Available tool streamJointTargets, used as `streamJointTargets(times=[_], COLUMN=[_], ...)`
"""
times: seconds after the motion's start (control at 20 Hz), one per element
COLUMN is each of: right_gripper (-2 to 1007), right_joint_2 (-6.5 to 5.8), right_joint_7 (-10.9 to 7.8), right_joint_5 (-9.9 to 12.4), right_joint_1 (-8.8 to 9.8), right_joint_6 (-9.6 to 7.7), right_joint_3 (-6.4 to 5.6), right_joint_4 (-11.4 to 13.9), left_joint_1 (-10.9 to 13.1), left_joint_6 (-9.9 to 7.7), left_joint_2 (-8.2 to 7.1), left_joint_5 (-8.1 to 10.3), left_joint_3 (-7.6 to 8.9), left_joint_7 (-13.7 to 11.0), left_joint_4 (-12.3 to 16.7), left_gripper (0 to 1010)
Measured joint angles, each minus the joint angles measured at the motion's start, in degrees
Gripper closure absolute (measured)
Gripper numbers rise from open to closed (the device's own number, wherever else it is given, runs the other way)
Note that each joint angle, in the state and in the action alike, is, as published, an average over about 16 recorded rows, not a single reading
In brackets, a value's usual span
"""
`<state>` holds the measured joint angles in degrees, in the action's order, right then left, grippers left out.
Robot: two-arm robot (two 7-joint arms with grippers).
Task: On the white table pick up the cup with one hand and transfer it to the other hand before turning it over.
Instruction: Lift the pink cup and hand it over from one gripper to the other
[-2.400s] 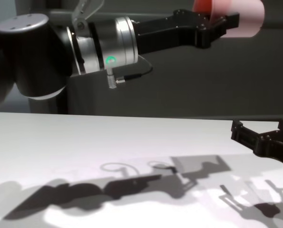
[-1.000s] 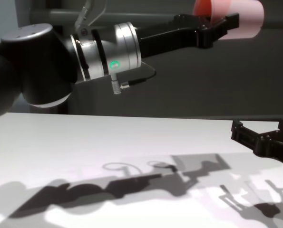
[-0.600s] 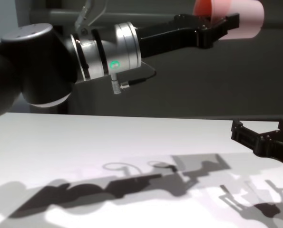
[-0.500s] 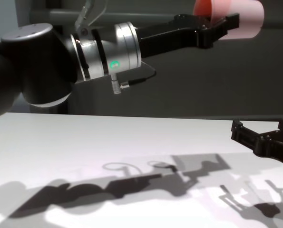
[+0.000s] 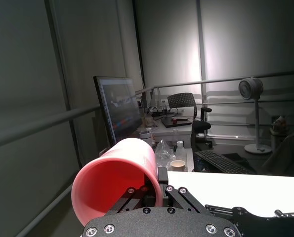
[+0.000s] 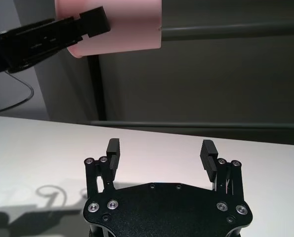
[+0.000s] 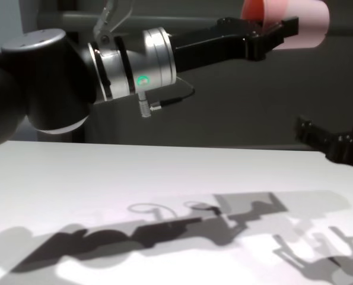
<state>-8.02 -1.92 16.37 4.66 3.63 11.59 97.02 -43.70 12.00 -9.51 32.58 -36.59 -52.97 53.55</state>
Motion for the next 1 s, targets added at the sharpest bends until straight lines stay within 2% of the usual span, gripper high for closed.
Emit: streamJointTargets(times=[0.2, 0.5, 0.65, 0.8, 1.0], right_gripper=[4, 4, 4, 5, 5], right_joint_2=[1.07, 2.82, 3.48, 3.85, 4.21], right_joint_7=[-4.09, -11.86, -15.62, -19.17, -23.92], right_joint_5=[6.8, 21.2, 28.3, 34.6, 42.8], right_joint_1=[0.74, 1.18, 0.85, 0.13, -1.41], right_joint_6=[0.68, 0.24, -0.86, -2.55, -5.92], right_joint_3=[-2.67, -6.73, -8.12, -8.99, -9.82], right_joint_4=[1.3, 1.4, 0.6, -0.6, -3.1], left_joint_1=[0.0, 0.0, 0.0, 0.0, 0.0], left_joint_6=[0.00, 0.00, 0.00, 0.00, 0.00], left_joint_2=[0.00, 0.00, 0.00, 0.00, 0.00], left_joint_5=[-0.02, -0.04, -0.05, -0.06, -0.07], left_joint_3=[0.00, 0.00, -0.01, -0.01, -0.01], left_joint_7=[0.0, 0.0, 0.0, 0.0, 0.0], left_joint_4=[0.0, 0.0, 0.0, 0.0, 0.0], left_gripper=[962, 962, 962, 962, 962])
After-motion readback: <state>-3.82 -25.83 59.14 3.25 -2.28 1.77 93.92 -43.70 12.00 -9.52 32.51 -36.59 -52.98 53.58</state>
